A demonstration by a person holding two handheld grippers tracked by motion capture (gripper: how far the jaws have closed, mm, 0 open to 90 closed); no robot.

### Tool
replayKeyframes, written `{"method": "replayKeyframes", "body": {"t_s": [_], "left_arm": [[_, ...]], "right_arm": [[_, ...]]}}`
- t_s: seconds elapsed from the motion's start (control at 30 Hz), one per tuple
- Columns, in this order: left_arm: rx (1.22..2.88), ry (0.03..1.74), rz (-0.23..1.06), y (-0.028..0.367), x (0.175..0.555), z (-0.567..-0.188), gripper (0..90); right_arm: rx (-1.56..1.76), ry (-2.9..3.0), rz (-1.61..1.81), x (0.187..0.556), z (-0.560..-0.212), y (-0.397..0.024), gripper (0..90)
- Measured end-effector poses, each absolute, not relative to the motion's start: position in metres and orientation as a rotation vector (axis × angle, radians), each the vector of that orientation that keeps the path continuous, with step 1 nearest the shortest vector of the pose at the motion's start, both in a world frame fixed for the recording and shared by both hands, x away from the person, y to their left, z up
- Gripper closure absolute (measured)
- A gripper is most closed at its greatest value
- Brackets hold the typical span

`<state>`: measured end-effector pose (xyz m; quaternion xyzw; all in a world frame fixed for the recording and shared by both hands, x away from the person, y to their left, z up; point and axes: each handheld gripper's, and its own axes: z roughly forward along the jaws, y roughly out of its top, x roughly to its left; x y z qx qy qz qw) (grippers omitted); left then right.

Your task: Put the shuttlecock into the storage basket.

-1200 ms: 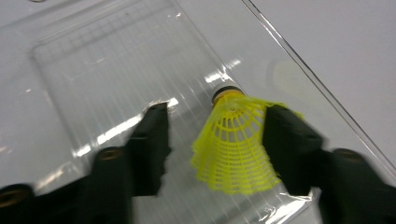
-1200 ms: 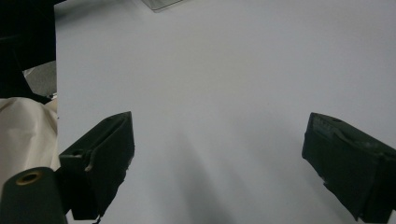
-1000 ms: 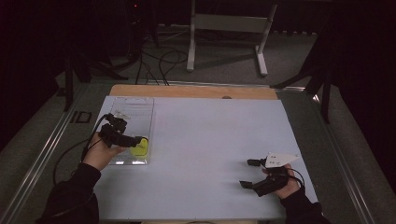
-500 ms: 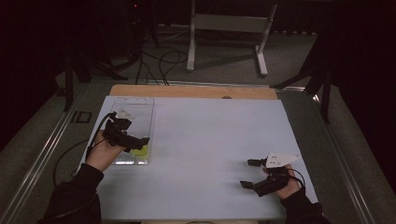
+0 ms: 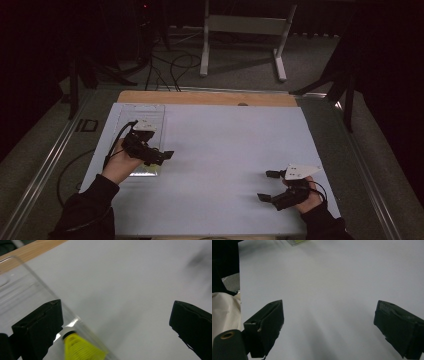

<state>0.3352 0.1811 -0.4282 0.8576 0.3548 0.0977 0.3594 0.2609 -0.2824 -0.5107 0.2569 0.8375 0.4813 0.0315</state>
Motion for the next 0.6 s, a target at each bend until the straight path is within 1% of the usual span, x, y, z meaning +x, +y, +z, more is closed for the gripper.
{"method": "replayKeyframes", "body": {"t_s": [0.2,0.37,0.5,0.6], "left_arm": [[2.181,0.854,0.210,0.170,0.333,-0.425,0.0],[2.156,0.766,0.165,0.158,0.330,-0.426,0.0],[2.159,0.702,0.178,0.147,0.325,-0.427,0.0],[2.162,0.673,0.164,0.139,0.322,-0.427,0.0]], "right_arm": [[0.790,2.580,1.475,0.260,-0.510,-0.282,9.5],[0.789,2.578,1.467,0.260,-0.511,-0.283,9.5],[0.792,2.581,1.460,0.261,-0.511,-0.284,9.5],[0.801,2.577,1.466,0.260,-0.511,-0.284,9.5]]}}
